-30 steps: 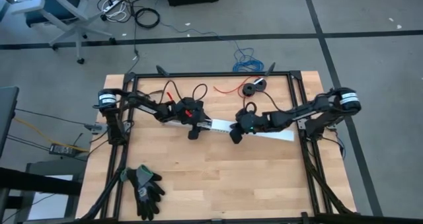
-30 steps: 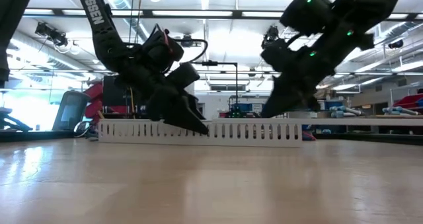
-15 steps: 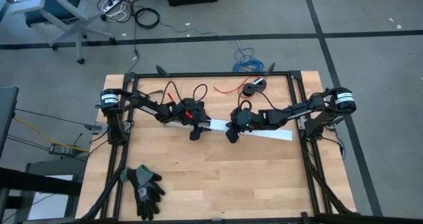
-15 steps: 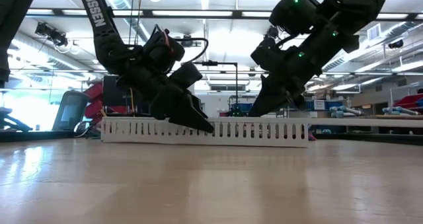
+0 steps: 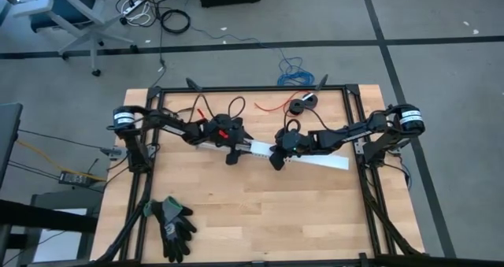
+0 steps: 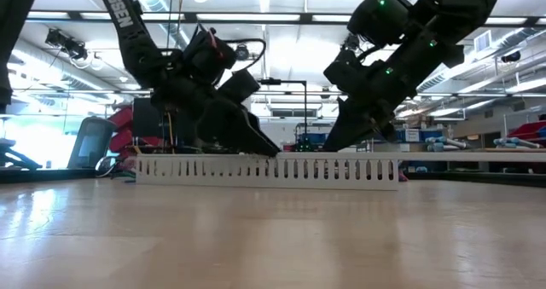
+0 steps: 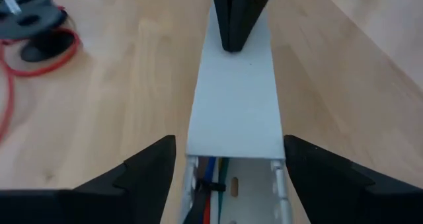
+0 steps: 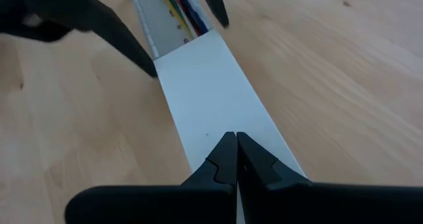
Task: Ziptie cables
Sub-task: Close the white cable duct cover
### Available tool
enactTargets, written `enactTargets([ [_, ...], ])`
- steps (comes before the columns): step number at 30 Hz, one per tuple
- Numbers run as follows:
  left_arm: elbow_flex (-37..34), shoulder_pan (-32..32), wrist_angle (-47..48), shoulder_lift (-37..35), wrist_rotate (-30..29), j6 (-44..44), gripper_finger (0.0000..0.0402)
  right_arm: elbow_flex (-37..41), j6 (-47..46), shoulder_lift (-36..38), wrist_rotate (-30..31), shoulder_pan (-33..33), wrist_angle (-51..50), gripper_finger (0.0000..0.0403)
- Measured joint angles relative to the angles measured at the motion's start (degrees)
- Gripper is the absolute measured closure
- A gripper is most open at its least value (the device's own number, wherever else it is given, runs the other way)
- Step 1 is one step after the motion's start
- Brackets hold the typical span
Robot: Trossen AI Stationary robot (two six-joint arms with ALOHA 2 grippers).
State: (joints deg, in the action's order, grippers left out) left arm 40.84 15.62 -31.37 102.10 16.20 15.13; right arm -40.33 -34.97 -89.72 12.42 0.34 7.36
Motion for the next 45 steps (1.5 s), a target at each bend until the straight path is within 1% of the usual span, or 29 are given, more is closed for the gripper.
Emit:
enactTargets([
  [7,-0.68,0.94,10.51,-5.94,-0.22,3.99,0.0115,-0.06,-0.95,0.03,0.11,0.00,-1.71,0.0403],
  [14,-4.77,2.33,9.70,-5.99,-1.61,5.23,0.0115,-0.05,-0.95,0.03,0.09,-0.29,-1.72,0.0403],
  [21,-5.51,2.60,8.52,-5.94,-1.63,3.86,0.0117,-0.01,-0.97,0.03,-0.04,-0.31,-1.29,0.0403],
  [24,-5.51,2.60,8.49,-5.75,-1.61,3.85,0.0132,-0.01,-0.98,0.03,-0.04,-0.31,-0.81,0.0403],
  [30,-5.49,2.60,8.27,-5.53,-1.49,3.86,0.0184,0.02,-0.47,0.03,-0.02,-0.36,-0.22,0.0403],
  [33,-5.44,2.60,8.16,-5.46,-1.51,3.80,0.0192,0.13,1.07,1.09,0.56,-1.01,-0.72,0.0403],
  [36,-5.43,2.62,8.28,-5.46,-1.57,3.46,0.0192,0.24,1.84,5.11,3.55,-2.56,-3.26,0.0403],
  [38,-5.42,2.62,8.26,-5.46,-1.59,3.47,0.0191,0.13,0.79,9.03,6.05,-3.82,-7.34,0.0403],
  [42,-5.42,2.62,8.26,-5.42,-1.57,3.48,0.0191,0.13,-5.46,16.85,10.20,-6.95,-20.20,0.0403],
  [45,-5.44,2.62,8.14,-5.40,-1.59,3.49,0.0190,0.13,-11.96,19.92,9.86,-8.19,-28.29,0.0403],
])
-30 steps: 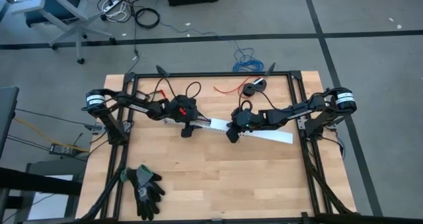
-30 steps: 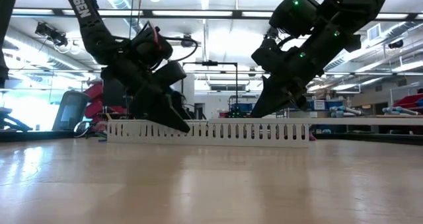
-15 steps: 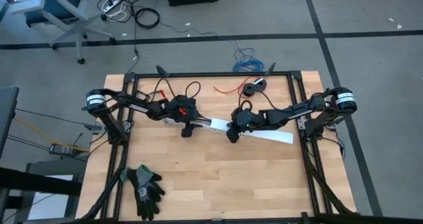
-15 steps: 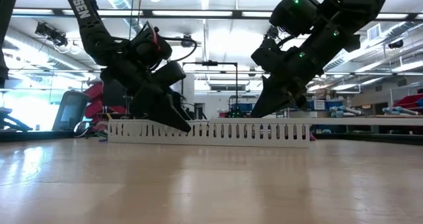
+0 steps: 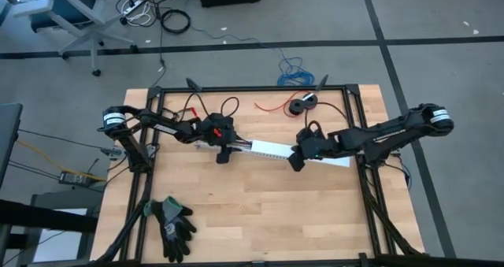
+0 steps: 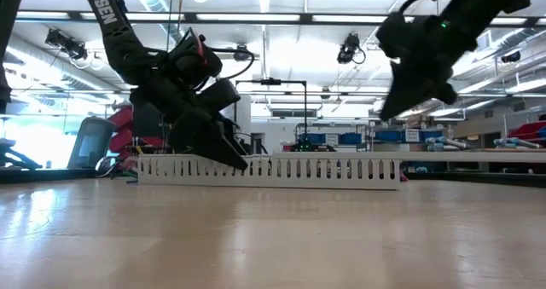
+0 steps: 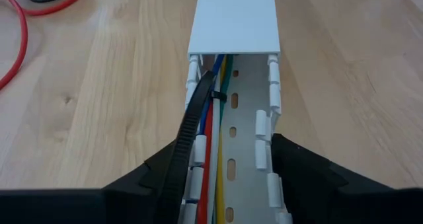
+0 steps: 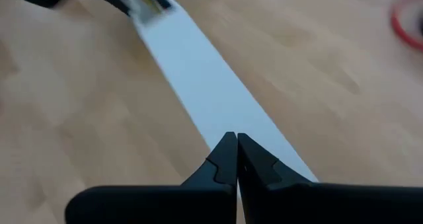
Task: Ziptie cables
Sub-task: Close the white cable duct cover
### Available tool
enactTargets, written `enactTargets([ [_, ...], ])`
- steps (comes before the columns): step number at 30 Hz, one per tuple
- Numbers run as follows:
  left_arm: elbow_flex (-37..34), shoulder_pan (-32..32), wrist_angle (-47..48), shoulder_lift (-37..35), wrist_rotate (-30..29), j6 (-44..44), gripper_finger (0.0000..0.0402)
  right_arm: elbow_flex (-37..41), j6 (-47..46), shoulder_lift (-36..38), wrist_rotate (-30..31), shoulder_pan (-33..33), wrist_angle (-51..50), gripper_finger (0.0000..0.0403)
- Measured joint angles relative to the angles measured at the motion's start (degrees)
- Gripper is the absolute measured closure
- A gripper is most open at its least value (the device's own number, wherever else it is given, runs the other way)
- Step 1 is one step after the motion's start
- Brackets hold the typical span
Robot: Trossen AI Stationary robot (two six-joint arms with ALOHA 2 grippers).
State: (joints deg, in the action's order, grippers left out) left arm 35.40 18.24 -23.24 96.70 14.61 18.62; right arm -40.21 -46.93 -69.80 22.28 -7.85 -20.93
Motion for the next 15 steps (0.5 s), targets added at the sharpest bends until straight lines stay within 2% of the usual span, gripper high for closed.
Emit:
enactTargets([
  [3,0.00,0.00,-0.40,0.06,-0.02,0.00,0.0190,0.00,-3.11,-0.71,-0.96,-0.46,-1.92,0.0403],
  [8,-0.07,-0.02,-1.49,0.18,-0.17,-0.88,0.0190,0.00,-2.87,-7.46,-2.38,0.60,2.94,0.0403],
  [11,-0.09,-0.35,-1.64,0.18,-0.20,-0.87,0.0190,-0.12,-0.34,-14.06,-3.61,3.09,11.45,0.0403],
  [15,-0.13,-1.01,-1.67,0.18,-0.59,-0.78,0.0190,-0.54,6.37,-22.88,-7.79,7.21,29.01,0.0403],
])
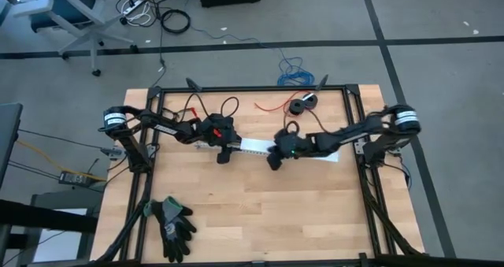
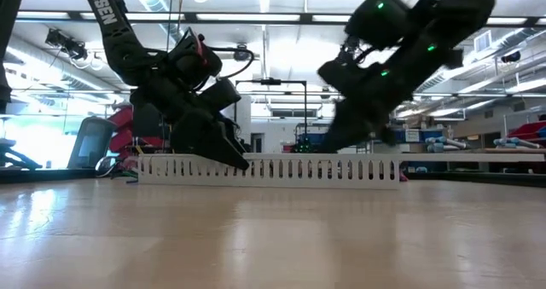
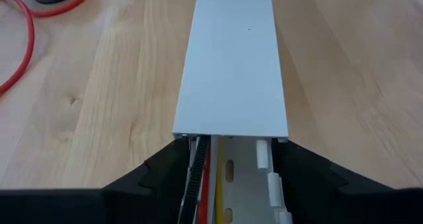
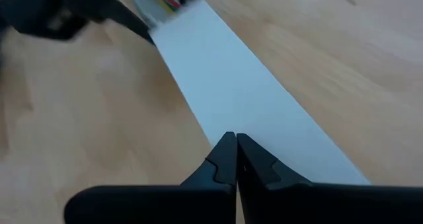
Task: Ziptie cables
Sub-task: Close the white cable duct cover
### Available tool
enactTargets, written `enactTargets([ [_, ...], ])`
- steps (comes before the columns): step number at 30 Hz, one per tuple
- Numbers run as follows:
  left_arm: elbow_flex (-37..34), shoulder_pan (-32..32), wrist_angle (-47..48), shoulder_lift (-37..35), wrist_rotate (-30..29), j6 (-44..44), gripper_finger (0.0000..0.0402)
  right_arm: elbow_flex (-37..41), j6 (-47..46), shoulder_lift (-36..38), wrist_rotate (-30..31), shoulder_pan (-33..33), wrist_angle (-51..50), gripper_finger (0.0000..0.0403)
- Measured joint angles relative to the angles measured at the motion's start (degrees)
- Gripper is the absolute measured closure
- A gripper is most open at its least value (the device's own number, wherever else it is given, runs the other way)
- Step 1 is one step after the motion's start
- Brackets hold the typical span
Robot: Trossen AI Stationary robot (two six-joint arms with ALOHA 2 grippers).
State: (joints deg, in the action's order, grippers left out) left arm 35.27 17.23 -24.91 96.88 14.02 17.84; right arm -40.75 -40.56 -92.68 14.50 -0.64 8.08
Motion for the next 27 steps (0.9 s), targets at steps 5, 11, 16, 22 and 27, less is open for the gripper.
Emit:
enactTargets([
  [5,-0.02,-0.25,-0.20,-0.02,0.15,-0.13,0.0190,-3.08,5.41,-3.61,-2.29,1.29,2.81,0.0403],
  [11,0.00,-0.45,-0.60,-0.02,0.85,-0.45,0.0190,-4.26,7.43,-3.11,-2.79,1.25,1.13,0.0403],
  [16,-0.02,-0.45,-1.05,0.02,0.85,-0.08,0.0170,-4.24,7.21,-3.39,-2.74,1.20,0.68,0.0403],
  [22,0.54,-0.52,-0.63,0.02,-1.57,0.17,0.0133,-4.24,7.18,-3.41,-2.33,1.21,0.70,0.0403],
  [27,0.72,-0.43,0.83,-1.06,-3.56,0.32,0.0124,-4.24,7.17,-3.41,-2.23,1.25,0.64,0.0403],
])
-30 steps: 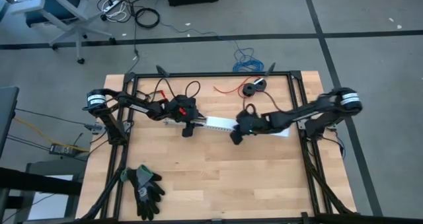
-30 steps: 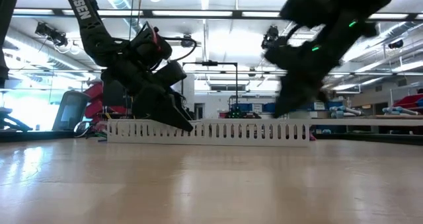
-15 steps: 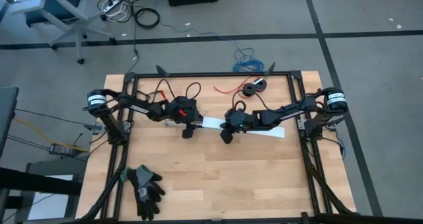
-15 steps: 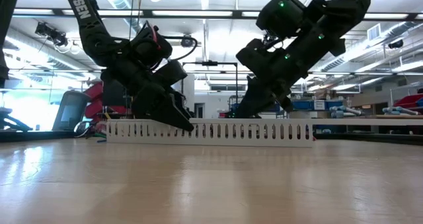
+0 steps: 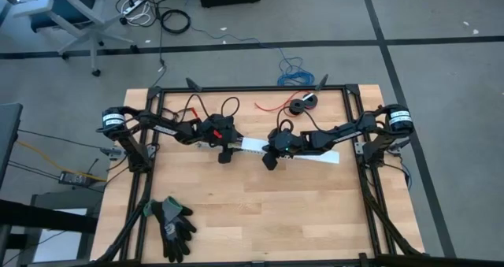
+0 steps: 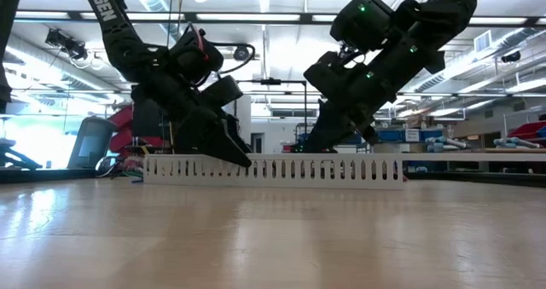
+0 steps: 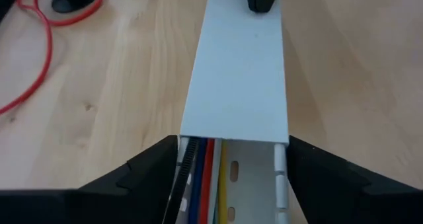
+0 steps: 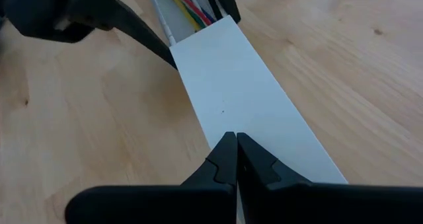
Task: Ziptie cables
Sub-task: Close the white cable duct cover
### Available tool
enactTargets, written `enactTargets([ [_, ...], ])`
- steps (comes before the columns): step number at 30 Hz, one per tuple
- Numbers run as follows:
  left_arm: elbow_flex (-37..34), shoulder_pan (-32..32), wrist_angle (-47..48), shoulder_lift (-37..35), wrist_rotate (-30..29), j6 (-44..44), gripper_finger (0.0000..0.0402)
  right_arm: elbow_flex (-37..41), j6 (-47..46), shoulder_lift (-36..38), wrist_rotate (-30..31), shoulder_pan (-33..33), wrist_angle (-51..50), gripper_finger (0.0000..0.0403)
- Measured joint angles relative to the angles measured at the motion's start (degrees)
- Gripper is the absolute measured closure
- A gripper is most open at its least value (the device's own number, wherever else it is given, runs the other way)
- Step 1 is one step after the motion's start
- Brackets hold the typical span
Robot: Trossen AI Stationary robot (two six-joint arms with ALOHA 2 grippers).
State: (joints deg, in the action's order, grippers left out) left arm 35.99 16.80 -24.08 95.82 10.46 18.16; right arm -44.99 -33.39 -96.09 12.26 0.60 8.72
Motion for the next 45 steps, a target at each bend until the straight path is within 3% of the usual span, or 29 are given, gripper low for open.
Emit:
enactTargets([
  [11,-0.44,0.55,8.40,-5.40,-0.33,2.31,0.0124,-0.11,-0.11,0.02,0.01,0.00,-1.15,0.0403],
  [27,-10.66,1.86,-6.82,-5.34,1.61,-1.94,0.0126,-0.07,-0.11,0.02,-0.32,-0.04,-1.23,0.0403],
  [37,-10.86,1.86,-7.43,-5.34,1.62,-1.96,0.0157,0.17,1.47,1.68,0.00,-0.86,-1.85,0.0403],
  [41,-10.86,1.86,-7.40,-5.34,1.62,-2.36,0.0157,0.31,2.16,6.97,2.88,-2.69,-7.54,0.0403],
  [45,-10.84,1.86,-7.38,-5.34,1.60,-2.98,0.0157,0.20,-2.37,13.91,6.98,-4.60,-19.58,0.0403],
])
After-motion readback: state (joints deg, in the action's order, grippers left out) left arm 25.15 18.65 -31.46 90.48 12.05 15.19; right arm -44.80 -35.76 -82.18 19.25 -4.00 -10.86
